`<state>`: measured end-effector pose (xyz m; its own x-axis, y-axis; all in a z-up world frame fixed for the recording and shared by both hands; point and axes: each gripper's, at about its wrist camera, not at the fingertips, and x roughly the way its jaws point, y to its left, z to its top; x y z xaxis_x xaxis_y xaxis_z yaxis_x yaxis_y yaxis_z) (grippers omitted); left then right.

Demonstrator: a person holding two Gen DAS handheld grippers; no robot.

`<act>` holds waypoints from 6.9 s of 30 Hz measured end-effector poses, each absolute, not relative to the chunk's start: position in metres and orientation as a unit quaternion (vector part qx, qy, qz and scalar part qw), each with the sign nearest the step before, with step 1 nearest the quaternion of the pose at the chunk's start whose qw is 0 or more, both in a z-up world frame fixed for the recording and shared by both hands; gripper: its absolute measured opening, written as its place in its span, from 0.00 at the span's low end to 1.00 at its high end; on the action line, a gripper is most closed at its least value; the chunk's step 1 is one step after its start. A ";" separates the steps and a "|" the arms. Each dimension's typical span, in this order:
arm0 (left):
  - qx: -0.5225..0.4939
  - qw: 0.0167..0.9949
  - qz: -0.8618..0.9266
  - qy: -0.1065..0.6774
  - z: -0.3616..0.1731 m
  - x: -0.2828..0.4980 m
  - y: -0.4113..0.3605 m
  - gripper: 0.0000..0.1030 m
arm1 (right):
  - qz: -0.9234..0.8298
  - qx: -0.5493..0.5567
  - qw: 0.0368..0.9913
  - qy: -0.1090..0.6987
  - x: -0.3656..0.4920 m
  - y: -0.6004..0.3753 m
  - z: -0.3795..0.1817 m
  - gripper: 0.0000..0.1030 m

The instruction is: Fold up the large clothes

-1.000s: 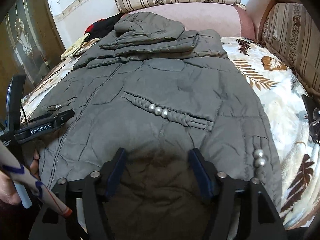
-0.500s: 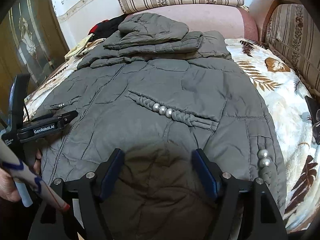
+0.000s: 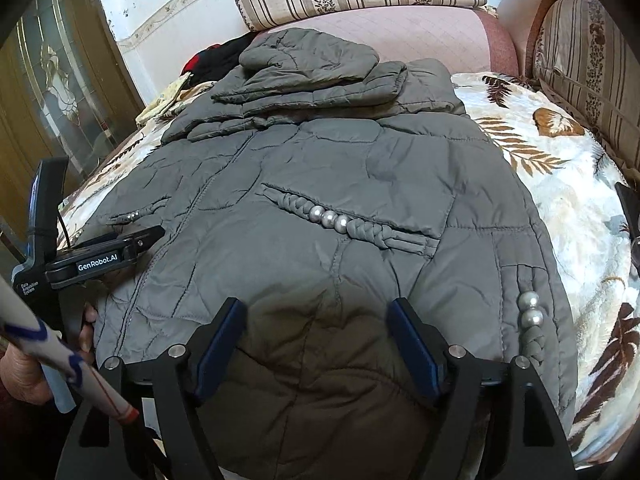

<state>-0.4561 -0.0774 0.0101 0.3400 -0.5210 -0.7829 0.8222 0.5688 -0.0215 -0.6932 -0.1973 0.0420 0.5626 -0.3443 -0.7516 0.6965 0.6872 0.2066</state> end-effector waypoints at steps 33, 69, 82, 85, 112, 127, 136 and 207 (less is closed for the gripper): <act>0.102 0.800 -0.406 0.430 0.043 -0.398 0.004 1.00 | -0.430 0.382 0.788 0.220 -0.825 -0.247 0.039 0.74; 0.070 0.794 -0.385 0.465 0.023 -0.433 0.057 0.89 | -0.262 0.432 0.813 0.288 -0.764 -0.171 -0.015 0.55; 0.161 0.846 -0.324 0.391 0.020 -0.438 0.040 0.76 | -0.314 0.373 0.815 0.314 -0.749 -0.170 -0.020 0.33; 0.189 0.855 -0.311 0.369 0.018 -0.447 0.035 0.76 | -0.316 0.371 0.811 0.324 -0.746 -0.171 -0.024 0.38; 0.211 0.868 -0.290 0.343 0.015 -0.451 0.029 0.78 | -0.319 0.392 0.809 0.301 -0.752 -0.171 -0.027 0.42; 0.212 0.868 -0.289 0.343 0.015 -0.452 0.028 0.79 | -0.312 0.395 0.806 0.312 -0.750 -0.173 -0.026 0.44; 0.213 0.868 -0.289 0.342 0.016 -0.453 0.028 0.79 | -0.320 0.367 0.816 0.312 -0.749 -0.169 -0.020 0.30; 0.195 0.869 -0.347 0.294 0.058 -0.468 0.041 0.23 | -0.355 0.262 0.857 0.265 -0.759 -0.147 0.026 0.17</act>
<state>-0.4680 0.0413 0.0576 0.5869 -0.4875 -0.6464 0.7174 0.6833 0.1360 -0.7587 -0.1469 0.0258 0.6079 -0.4690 -0.6407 0.7471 0.6110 0.2617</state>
